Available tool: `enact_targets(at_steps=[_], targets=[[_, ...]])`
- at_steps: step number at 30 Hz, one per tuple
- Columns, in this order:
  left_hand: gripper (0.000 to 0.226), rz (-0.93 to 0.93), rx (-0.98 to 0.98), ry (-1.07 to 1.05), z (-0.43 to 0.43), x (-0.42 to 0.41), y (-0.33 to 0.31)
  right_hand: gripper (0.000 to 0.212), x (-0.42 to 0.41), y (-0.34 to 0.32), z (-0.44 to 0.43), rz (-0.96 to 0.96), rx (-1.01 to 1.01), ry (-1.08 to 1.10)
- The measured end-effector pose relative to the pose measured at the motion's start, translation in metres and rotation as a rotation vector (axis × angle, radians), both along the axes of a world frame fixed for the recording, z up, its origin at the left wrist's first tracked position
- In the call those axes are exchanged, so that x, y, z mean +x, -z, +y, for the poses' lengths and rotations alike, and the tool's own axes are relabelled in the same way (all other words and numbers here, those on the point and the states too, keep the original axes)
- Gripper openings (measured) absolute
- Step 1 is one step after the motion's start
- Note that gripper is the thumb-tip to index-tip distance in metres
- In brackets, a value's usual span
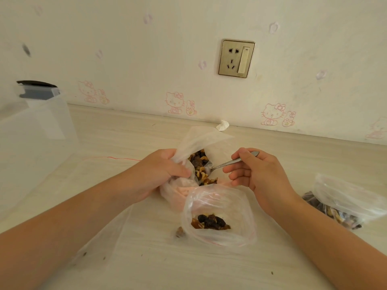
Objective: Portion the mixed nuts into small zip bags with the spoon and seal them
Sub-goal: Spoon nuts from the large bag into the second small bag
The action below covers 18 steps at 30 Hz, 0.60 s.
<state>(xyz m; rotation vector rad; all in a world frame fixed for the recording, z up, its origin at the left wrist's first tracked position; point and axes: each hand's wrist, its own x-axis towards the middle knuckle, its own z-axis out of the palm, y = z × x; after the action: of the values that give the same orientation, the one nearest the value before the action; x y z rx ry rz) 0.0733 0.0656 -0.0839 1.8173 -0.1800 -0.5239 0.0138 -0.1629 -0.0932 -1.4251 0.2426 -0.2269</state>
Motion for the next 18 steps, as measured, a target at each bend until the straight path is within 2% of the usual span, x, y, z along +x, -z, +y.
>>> enact_targets(at_steps=[12, 18], targets=[[0.035, -0.052, 0.025, -0.045, 0.0053, 0.0046, -0.0039, 0.027, 0.0056, 0.0073, -0.0054, 0.095, 0.173, 0.014], [0.033, -0.077, 0.088, -0.041, 0.0085, 0.0093, -0.0049, 0.027, 0.0061, 0.0056, -0.0050, 0.103, 0.190, 0.026]])
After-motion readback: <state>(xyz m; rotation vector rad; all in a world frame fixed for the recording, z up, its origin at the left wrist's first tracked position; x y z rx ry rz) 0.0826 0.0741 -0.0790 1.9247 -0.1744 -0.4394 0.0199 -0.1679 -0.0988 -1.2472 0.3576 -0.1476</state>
